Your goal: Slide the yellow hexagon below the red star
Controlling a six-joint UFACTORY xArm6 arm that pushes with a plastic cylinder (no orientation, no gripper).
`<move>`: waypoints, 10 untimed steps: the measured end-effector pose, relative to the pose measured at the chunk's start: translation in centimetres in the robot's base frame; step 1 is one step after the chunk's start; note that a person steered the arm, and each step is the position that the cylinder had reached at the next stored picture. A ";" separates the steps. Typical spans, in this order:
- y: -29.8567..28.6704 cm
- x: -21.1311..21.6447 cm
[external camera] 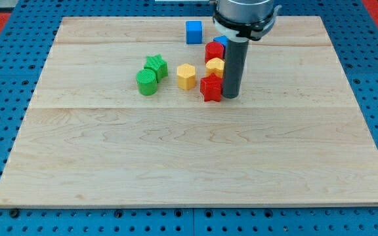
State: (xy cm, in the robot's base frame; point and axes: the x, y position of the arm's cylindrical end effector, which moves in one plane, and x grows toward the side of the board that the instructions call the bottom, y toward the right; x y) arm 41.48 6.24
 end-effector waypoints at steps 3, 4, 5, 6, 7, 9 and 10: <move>9.6 -5.2; 6.5 -12.7; 3.3 -12.0; -0.1 -12.2; -4.3 -13.0; -11.5 -15.5; -9.5 -12.5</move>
State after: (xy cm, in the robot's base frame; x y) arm 28.97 -3.21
